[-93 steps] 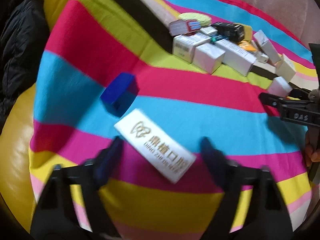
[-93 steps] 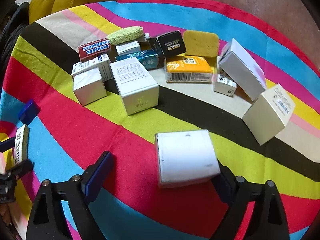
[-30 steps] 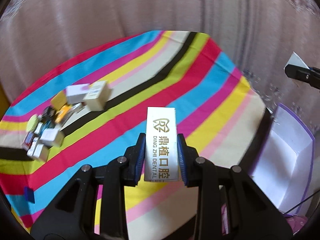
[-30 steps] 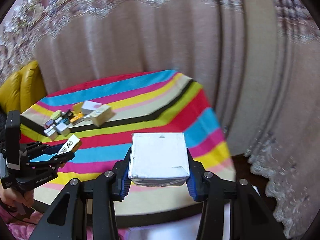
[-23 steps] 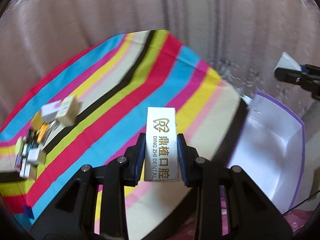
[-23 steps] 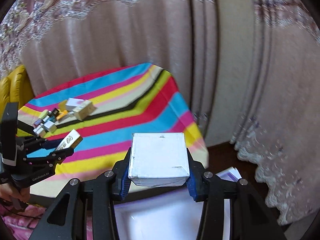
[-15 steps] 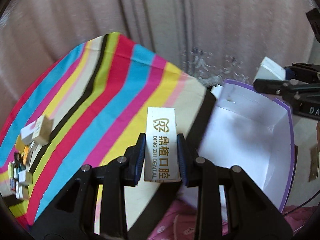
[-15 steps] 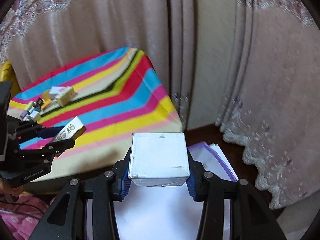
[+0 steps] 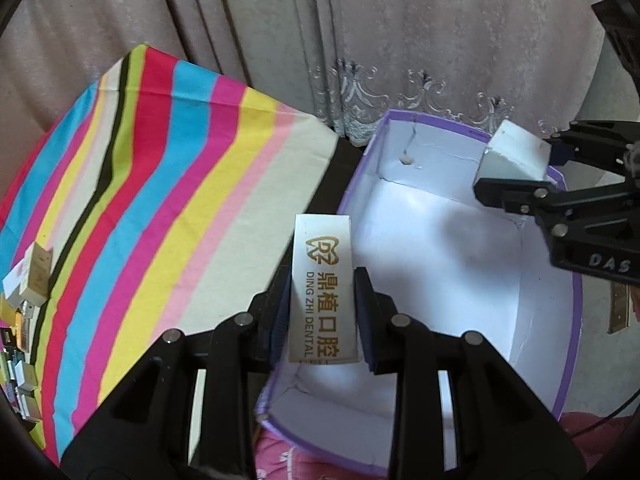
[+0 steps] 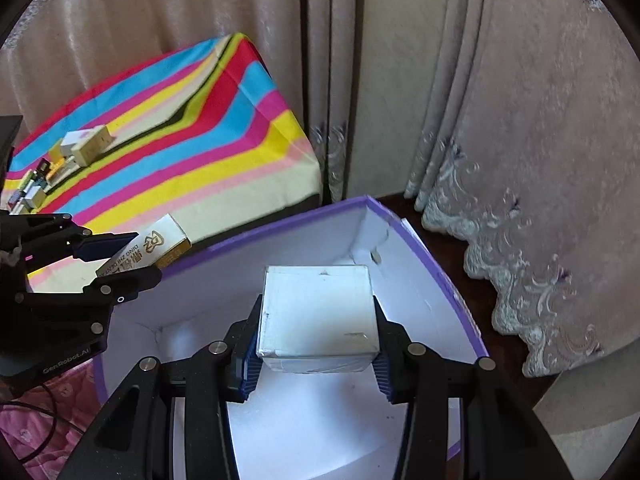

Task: Organize objects
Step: 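Open the right tool to drop the white cube box into the storage box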

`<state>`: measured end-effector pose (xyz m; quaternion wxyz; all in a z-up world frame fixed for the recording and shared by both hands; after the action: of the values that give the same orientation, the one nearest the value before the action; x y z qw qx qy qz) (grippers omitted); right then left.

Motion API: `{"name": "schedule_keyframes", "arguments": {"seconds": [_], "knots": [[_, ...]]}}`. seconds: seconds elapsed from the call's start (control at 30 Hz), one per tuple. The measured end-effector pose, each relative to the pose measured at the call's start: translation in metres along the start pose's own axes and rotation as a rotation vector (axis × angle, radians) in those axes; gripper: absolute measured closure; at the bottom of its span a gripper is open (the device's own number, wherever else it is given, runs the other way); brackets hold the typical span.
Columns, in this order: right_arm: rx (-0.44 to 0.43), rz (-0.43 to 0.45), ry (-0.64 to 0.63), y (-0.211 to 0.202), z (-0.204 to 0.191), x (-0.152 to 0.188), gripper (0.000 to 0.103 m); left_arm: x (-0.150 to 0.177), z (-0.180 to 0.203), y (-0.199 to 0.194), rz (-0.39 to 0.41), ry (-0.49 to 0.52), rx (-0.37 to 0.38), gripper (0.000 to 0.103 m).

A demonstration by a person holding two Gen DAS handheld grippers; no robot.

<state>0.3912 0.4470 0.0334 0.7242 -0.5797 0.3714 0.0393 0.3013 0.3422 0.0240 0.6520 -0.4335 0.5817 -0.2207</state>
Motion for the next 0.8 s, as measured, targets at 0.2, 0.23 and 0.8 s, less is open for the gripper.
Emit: {"name": "schedule_keyframes", "arguments": {"seconds": [0.2, 0.23, 0.8], "knots": [[0.104, -0.076, -0.01, 0.014, 0.005, 0.005, 0.031, 0.003, -0.005, -0.01, 0.06, -0.016, 0.019, 0.015], [0.113, -0.075, -0.019, 0.013, 0.002, 0.003, 0.027, 0.002, -0.012, -0.014, 0.069, -0.023, 0.008, 0.014], [0.104, -0.046, -0.348, 0.021, -0.126, -0.051, 0.019, 0.105, -0.2, -0.089, 0.156, -0.374, -0.335, 0.007]]}}
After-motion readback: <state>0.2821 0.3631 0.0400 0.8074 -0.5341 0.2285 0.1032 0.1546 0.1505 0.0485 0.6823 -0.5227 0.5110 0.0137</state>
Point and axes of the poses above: each gripper's, at about its wrist camera, not at the fingertips, and y roughly the way its jaws point, z to its right, x to its underside, the point moved 5 cm from there along y, roughly the way its jaws point, and after that the axes turned 4 degrees about -y, right-handed, at the moved point
